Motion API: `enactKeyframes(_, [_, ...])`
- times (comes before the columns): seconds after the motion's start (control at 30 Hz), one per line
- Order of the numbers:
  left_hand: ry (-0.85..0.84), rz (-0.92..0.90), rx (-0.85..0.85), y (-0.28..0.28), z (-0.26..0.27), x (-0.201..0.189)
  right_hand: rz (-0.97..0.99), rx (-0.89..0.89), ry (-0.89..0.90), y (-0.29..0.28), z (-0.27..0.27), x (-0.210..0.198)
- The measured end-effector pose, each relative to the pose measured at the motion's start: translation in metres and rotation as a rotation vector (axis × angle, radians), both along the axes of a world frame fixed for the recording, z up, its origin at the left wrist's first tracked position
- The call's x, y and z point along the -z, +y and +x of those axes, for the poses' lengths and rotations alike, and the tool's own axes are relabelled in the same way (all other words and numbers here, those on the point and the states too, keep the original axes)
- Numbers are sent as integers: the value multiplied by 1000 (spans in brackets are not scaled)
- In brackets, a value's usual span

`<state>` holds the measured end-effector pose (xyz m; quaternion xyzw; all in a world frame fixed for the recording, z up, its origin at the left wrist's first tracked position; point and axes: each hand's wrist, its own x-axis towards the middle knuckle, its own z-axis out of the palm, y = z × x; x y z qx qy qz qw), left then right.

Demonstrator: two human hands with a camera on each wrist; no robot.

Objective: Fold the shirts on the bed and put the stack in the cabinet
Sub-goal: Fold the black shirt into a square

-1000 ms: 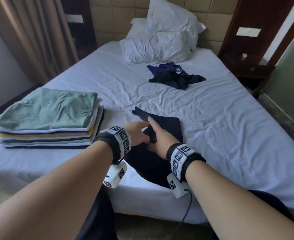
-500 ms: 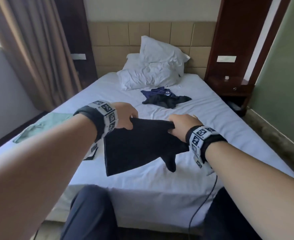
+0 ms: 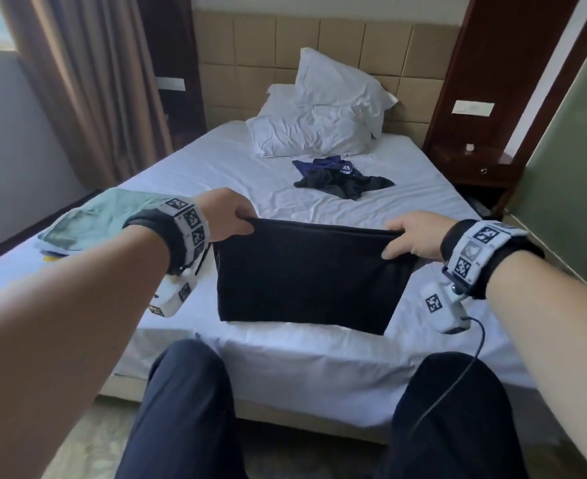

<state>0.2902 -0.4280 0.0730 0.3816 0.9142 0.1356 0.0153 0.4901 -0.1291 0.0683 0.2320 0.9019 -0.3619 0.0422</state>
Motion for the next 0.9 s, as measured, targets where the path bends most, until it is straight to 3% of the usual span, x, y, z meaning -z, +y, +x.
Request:
enactKeyframes(0.1, [-66, 48, -17, 8, -15, -1, -381, 89, 105, 16, -1, 8])
enactKeyframes(0.2, [-103, 189, -82, 31, -37, 14, -501, 245, 301, 35, -17, 24])
enactKeyframes(0.27, [-110, 343, -180, 52, -55, 38, -482, 399, 427, 51, -34, 46])
enactKeyframes(0.33, [-185, 426, -326, 67, -73, 72, -261, 499, 302, 61, -48, 77])
enactKeyframes(0.4, [-334, 264, -459, 68, -86, 116, -157, 514, -24, 62, -52, 120])
enactKeyframes(0.5, [-601, 47, -518, 50, -88, 177, -356, 516, -337, 49, -43, 174])
enactKeyframes(0.63, [-1009, 97, -648, 29, -78, 201, -313, 523, -317, 42, -42, 189])
enactKeyframes(0.73, [-1146, -17, -625, 21, -53, 190, -407, 511, -350, 40, -36, 192])
enactKeyframes(0.8, [-1151, 99, -629, 18, -36, 182, -517, 530, -269, 37, -34, 193])
enactKeyframes(0.9, [-1231, 480, -645, 13, -28, 162, -714, 587, -48, 8, -36, 145])
